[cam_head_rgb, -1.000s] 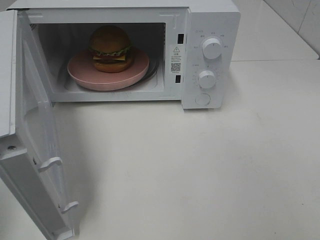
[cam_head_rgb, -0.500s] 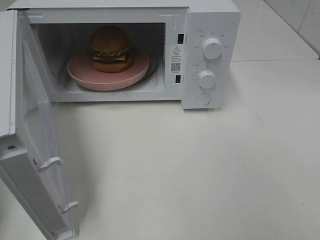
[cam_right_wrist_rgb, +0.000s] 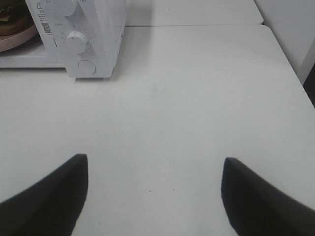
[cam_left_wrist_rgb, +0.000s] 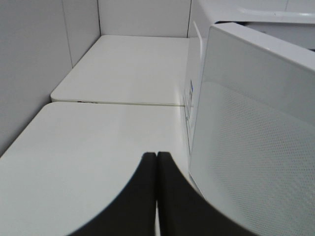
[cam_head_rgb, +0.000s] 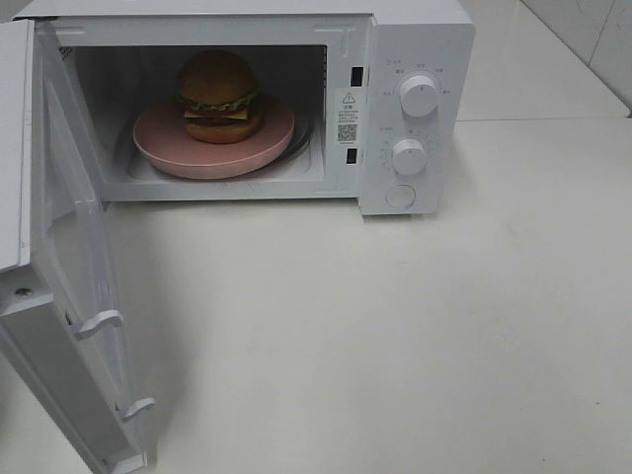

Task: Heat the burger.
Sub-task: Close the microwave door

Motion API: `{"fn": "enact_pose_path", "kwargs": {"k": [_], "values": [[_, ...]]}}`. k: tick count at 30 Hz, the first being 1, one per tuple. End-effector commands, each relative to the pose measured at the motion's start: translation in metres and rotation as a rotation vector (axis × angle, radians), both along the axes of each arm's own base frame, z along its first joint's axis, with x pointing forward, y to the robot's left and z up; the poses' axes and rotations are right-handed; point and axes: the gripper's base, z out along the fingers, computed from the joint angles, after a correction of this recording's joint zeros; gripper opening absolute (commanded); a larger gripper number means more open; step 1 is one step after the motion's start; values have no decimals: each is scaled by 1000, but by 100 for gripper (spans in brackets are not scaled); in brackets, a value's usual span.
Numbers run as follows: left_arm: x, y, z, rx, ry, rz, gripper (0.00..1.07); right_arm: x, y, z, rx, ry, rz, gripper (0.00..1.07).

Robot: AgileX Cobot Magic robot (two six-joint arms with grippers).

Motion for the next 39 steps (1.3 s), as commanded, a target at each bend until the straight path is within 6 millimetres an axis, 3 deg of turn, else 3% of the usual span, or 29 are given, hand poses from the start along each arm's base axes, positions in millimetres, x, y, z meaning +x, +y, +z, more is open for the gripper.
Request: {"fn": "enact_pose_path", "kwargs": {"k": [1, 14, 22, 27, 39], "values": [[12, -11, -6, 11, -20, -123, 0, -4, 0, -1, 8, -22, -7, 71], [25, -39, -21, 43, 31, -470, 0, -4, 0, -1, 8, -22, -7, 71], [35, -48, -23, 40, 49, -560, 0, -4, 0, -1, 8, -22, -7, 71], [43, -71, -26, 45, 65, -655, 0, -4, 0, -1, 8, -22, -7, 71], [58, -103, -20, 46, 23, -706, 0, -4, 0, -1, 8, -22, -7, 71]]}}
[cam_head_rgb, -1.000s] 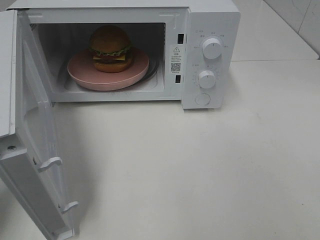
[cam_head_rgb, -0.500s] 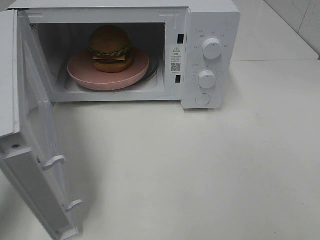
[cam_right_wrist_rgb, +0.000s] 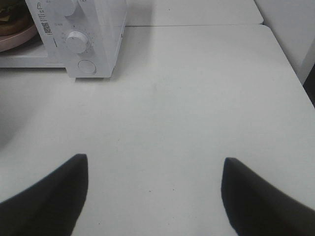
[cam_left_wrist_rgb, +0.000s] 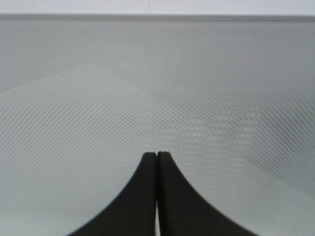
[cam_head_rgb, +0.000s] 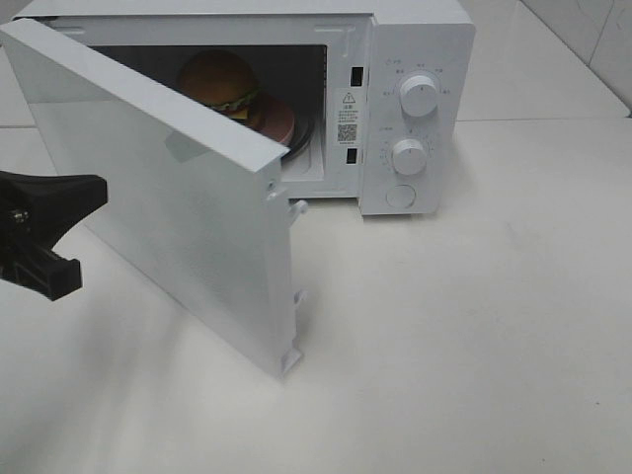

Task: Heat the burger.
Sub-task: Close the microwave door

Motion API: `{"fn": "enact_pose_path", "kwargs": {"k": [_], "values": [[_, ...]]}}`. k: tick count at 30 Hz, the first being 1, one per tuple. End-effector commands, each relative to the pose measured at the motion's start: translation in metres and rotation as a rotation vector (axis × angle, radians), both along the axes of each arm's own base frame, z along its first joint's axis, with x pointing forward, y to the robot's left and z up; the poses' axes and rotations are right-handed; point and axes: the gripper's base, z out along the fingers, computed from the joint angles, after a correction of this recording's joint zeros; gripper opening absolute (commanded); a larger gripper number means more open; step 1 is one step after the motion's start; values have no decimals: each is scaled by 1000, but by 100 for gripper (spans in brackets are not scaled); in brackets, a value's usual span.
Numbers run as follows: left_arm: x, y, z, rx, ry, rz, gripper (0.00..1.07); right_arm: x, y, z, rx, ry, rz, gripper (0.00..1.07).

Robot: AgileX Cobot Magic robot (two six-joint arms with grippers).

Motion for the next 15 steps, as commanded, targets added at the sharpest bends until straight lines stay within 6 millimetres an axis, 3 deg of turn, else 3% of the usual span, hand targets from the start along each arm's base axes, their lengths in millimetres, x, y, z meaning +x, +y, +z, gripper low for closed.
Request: {"fn": "enact_pose_path", "kwargs": {"k": [1, 5, 8, 10, 15], "values": [[8, -9, 2, -17, -16, 10, 0, -4, 0, -1, 8, -22, -7, 71], [18, -29, 1, -34, -10, 12, 0, -4, 0, -1, 8, -22, -7, 71], [20, -33, 0, -31, -14, 9, 0, -4, 0, -1, 8, -22, -7, 71], [28, -53, -1, -33, -21, 11, 0, -4, 0, -1, 8, -22, -7, 71], [37, -71, -2, -50, -21, 32, 0, -4, 0, -1, 8, -22, -7, 71]]}}
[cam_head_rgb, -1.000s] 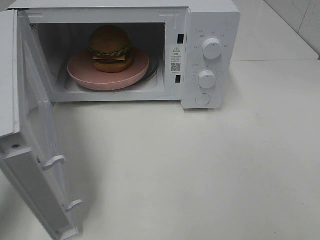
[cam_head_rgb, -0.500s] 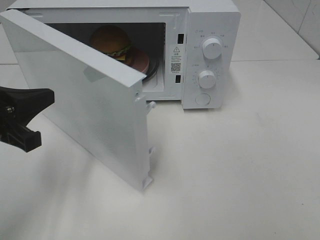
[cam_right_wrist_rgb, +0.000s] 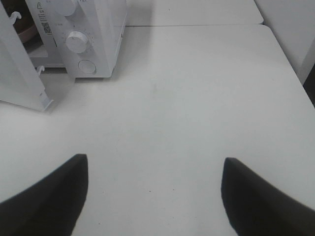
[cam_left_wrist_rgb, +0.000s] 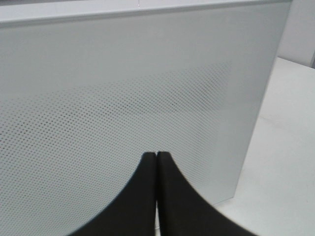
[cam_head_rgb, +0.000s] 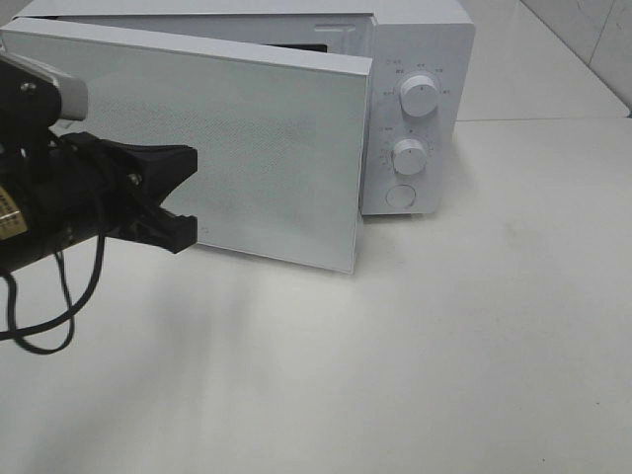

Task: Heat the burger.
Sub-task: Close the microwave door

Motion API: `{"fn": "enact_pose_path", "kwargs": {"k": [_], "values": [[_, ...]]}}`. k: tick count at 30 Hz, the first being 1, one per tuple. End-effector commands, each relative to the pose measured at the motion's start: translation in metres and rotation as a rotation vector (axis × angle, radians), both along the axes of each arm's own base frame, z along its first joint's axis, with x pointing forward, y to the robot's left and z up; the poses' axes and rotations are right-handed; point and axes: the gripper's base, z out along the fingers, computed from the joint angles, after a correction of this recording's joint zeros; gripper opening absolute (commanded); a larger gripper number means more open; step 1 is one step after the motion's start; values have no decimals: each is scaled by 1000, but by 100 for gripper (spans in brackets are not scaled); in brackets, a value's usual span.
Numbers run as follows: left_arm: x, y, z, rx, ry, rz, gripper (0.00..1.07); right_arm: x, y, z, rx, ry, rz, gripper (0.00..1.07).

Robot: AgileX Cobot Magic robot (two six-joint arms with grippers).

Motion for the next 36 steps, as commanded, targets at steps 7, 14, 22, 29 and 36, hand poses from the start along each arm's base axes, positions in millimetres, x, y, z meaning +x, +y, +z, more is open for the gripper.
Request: {"fn": "enact_pose_path", "kwargs": {"k": [7, 14, 22, 29, 36], "values": [[24, -36, 3, -49, -18, 38, 0, -4, 0, -1, 8, -22, -7, 71], [47, -65, 2, -70, -10, 35, 0, -4, 0, -1, 8, -22, -7, 71], [83, -92, 4, -101, -24, 50, 0, -4, 0, -1, 8, -22, -7, 71], [102, -107, 1, -125, -41, 59, 0, -4, 0, -1, 8, -22, -7, 71], [113, -114, 0, -127, -56, 62, 0, -4, 0, -1, 8, -22, -7, 71]]}}
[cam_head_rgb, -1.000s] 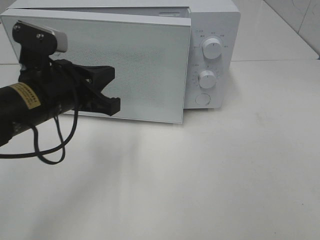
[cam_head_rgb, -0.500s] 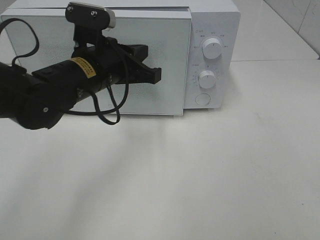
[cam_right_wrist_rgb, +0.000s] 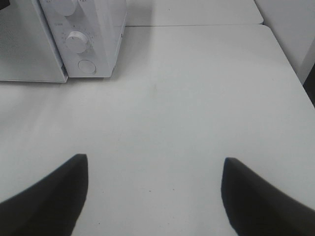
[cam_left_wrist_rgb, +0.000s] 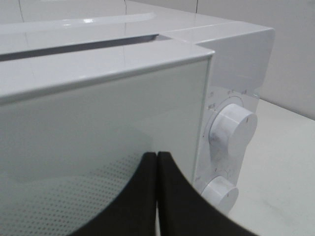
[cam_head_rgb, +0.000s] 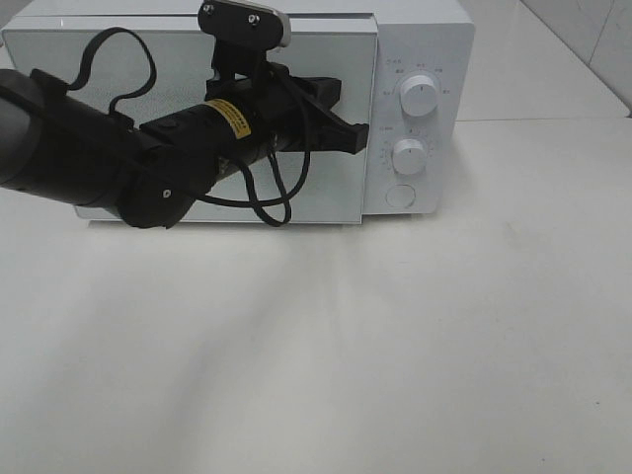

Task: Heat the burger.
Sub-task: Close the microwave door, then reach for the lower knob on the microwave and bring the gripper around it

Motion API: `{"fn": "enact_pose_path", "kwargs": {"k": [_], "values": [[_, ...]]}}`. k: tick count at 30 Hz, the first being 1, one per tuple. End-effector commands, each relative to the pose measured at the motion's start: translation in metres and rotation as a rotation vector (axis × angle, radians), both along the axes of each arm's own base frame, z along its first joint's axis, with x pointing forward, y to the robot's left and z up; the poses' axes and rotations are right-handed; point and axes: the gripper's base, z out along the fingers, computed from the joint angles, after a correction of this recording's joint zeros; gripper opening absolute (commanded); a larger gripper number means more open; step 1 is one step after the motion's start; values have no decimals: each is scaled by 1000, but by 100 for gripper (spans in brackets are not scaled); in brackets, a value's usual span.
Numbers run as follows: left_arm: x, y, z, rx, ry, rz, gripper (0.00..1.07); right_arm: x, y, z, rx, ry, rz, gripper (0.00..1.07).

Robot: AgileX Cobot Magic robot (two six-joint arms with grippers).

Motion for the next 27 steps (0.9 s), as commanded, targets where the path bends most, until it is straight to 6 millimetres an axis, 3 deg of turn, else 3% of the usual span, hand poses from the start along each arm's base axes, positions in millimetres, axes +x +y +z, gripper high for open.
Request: {"fn": "enact_pose_path", "kwargs": {"k": [1, 5, 9, 13, 18, 21, 23, 25, 26, 27], "values": [[19, 3, 5, -45, -16, 72, 0, -4, 0, -1, 8, -22, -7, 71], [29, 7, 7, -52, -17, 96, 0, -4, 0, -1, 8, -22, -7, 71], [43, 24, 9, -64, -8, 150, 0, -4, 0, -1, 8, -22, -7, 71], [42, 26, 11, -56, 27, 144, 0, -4, 0, -1, 8, -22, -7, 71], [24, 10, 17, 20, 125, 69, 0, -4, 0, -1, 8, -22, -7, 71], [7, -1, 20, 89, 208, 27, 0, -4, 0, -1, 8, -22, -7, 71], [-14, -12, 22, 180, 306, -23, 0, -4, 0, -1, 8, -22, -7, 71], [-19, -15, 22, 202, 329, -35, 0, -4, 0, -1, 8, -22, -7, 71], [-29, -19, 21, 241, 369, -57, 9, -4, 0, -1, 7, -22, -7, 71], [-29, -19, 21, 241, 369, -57, 9, -4, 0, -1, 7, -22, -7, 71]]}}
